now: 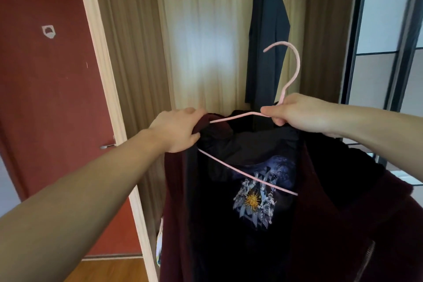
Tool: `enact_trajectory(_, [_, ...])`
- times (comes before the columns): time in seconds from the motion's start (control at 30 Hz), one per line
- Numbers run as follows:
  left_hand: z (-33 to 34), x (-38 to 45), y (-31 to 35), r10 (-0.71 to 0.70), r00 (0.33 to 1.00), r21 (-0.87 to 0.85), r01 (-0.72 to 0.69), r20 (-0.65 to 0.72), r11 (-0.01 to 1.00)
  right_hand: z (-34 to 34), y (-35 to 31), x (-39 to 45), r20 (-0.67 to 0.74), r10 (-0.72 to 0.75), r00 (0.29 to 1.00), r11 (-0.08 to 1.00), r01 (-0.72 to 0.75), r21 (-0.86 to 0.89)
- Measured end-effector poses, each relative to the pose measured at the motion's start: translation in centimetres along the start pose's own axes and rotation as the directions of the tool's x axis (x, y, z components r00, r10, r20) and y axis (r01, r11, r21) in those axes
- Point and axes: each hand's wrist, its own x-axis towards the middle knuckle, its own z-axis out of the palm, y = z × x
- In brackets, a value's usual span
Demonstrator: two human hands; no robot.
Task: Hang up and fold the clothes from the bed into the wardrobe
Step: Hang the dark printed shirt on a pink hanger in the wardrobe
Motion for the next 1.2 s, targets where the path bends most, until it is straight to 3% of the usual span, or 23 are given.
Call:
enact_trajectory(0.1, [-0.2, 0.5, -1.2, -0.049, 0.997, 0.061, 0.046, 0.051, 0.997, -0.7, 0.1, -0.4, -0.031, 0.018, 0.999, 0.999, -0.019, -0.032])
enact_trajectory(0.27, [0.1, 1.0, 0.2, -0.172, 0.984, -0.316, 0.150, -0.043, 0.937, -1.1, 0.0, -1.0, -0.047, 0.018, 0.999, 0.997, -0.022, -0.077])
enact_trajectory(0.43, [-3.2, 3.8, 5.3, -0.112, 0.958, -0.418, -0.008, -0.263, 0.909, -0.2, -1.7, -0.9, -0.037, 0.015, 0.999, 0.993, -0.019, -0.120])
enact_trajectory(0.5, [-3.7, 4.1, 5.4, -0.102, 0.953, -0.451, -0.040, -0.285, 0.892, -0.8, -2.0, -1.0, -0.086, 0.032, 0.996, 0.996, -0.039, -0.076])
enact_trajectory(0.6, [-3.2, 3.7, 4.6, -0.065, 0.974, -0.405, -0.029, -0.216, 0.914, -1.4, -1.4, -1.5, -0.125, 0.078, 0.989, 0.996, -0.083, -0.036])
enact_trajectory(0.73, [-2.9, 4.2, 5.5, -0.022, 0.991, -0.164, 0.000, -0.133, 0.986, -0.6, -0.6, -1.6, -0.123, 0.100, 0.987, 0.995, -0.099, 0.016])
enact_trajectory(0.8, [-3.1, 4.7, 6.5, 0.125, 0.978, -0.135, -0.148, -0.165, 0.980, -0.6, -0.9, -1.4, -0.113, 0.087, 0.990, 0.996, -0.085, 0.021])
enact_trajectory(0.9, [-3.2, 5.2, 7.8, 0.336, 0.911, -0.225, -0.389, -0.239, 0.894, -0.8, -1.4, -1.5, -0.090, 0.053, 0.994, 0.999, -0.052, 0.010])
enact_trajectory(1.1, [-2.8, 6.4, 5.8, 0.373, 0.899, -0.068, -0.397, -0.229, 0.915, -1.5, -1.4, -2.0, -0.077, 0.029, 0.997, 0.999, -0.030, -0.015])
enact_trajectory(1.2, [-1.9, 6.2, 5.4, 0.384, 0.886, -0.089, -0.418, -0.260, 0.904, -1.9, -1.1, -2.1, -0.085, 0.026, 0.996, 1.000, -0.027, -0.011])
